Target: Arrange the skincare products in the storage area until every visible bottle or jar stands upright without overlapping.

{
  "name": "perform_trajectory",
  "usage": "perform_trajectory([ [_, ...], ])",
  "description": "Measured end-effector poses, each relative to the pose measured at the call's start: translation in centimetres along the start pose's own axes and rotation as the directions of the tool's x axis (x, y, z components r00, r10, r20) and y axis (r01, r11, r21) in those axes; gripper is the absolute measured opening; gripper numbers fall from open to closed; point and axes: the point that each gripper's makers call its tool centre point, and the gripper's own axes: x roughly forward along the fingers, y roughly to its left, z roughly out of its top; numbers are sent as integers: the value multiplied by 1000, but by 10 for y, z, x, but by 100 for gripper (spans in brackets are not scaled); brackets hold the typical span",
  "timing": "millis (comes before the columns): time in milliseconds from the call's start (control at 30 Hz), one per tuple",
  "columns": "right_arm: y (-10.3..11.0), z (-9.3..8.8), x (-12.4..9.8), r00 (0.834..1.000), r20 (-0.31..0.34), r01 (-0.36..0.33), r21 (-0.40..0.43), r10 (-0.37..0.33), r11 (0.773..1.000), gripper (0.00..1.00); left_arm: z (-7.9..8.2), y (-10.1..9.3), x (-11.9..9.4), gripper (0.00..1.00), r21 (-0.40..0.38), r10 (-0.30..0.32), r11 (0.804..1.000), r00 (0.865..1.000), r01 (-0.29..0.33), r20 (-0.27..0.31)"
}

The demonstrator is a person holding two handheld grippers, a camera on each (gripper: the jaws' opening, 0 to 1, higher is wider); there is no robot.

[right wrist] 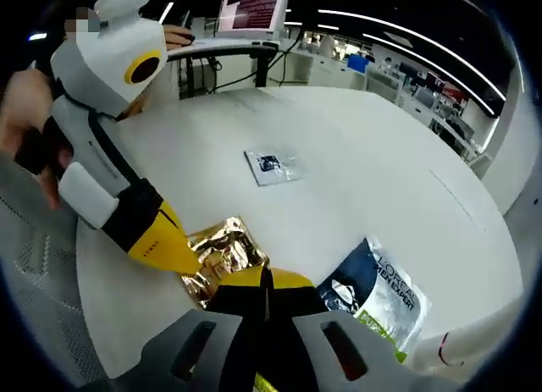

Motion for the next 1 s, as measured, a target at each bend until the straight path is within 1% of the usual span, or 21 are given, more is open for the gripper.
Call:
perform_trajectory([
  [100, -1, 0, 0, 1000, 4, -1, 6, 1, 1000, 1, -2, 1, -3, 5, 50, 17, 999, 1000, -16, -13],
  [233, 0, 0, 0, 1000, 2, -1, -2, 1, 1000, 1, -2, 2, -8, 11, 110, 37, 993, 999, -35, -16],
  [367, -1, 0, 1, 1000, 3, -4, 12, 4, 1000, 1, 4, 3, -16, 16, 173, 66, 983, 998, -66, 7],
  [433, -1, 0, 1, 1000, 3, -5, 7, 5, 1000, 1, 10, 3, -20, 17, 233, 80, 969, 996, -84, 27],
  [467, -1, 0, 1, 1000, 3, -7, 6, 7, 1000, 1, 12, 3, -21, 16, 248, 81, 965, 996, -87, 34],
  [500, -2, 0, 1, 1000, 4, -9, 8, 9, 1000, 1, 17, 1, -23, 15, 286, 77, 954, 995, -91, 59],
  [567, -2, 0, 2, 1000, 4, -16, 10, 16, 1000, 1, 26, -3, -25, 13, 324, 54, 942, 993, -86, 105],
  [633, -1, 0, 2, 1000, 1, -26, 4, 26, 1000, 1, 33, -9, -25, 13, 369, 22, 927, 991, -69, 132],
  [667, -1, 1, 2, 1000, -1, -29, -2, 29, 1000, 1, 34, -12, -23, 13, 408, 7, 911, 991, -60, 131],
  [700, -1, 1, 2, 1000, -1, -30, -5, 30, 1000, 1, 34, -9, -20, 13, 434, 9, 899, 993, -60, 121],
  [733, -1, 1, 2, 999, -2, -33, -4, 33, 999, 1, 31, -8, -17, 12, 468, 12, 882, 995, -58, 100],
  [767, -1, 1, 2, 999, -1, -37, 2, 37, 999, 1, 29, -9, -13, 12, 489, 11, 871, 996, -50, 83],
  [800, -2, 1, 2, 999, 0, -42, 10, 42, 999, 1, 28, -10, -10, 12, 519, 15, 853, 997, -51, 73],
  [867, -2, 1, 3, 999, 3, -47, 14, 47, 999, 1, 28, -11, -7, 12, 558, 22, 828, 997, -59, 73],
  [900, -1, 0, 3, 999, 4, -49, 15, 49, 999, 1, 25, -13, -5, 12, 582, 19, 812, 998, -51, 61],
  [933, -1, 0, 3, 999, 4, -49, 14, 49, 999, 1, 24, -15, -4, 13, 581, 13, 813, 998, -44, 57],
  [1000, 0, 0, 2, 999, 5, -48, 14, 48, 999, 1, 23, -10, 2, 13, 599, 19, 800, 999, -44, 47],
])
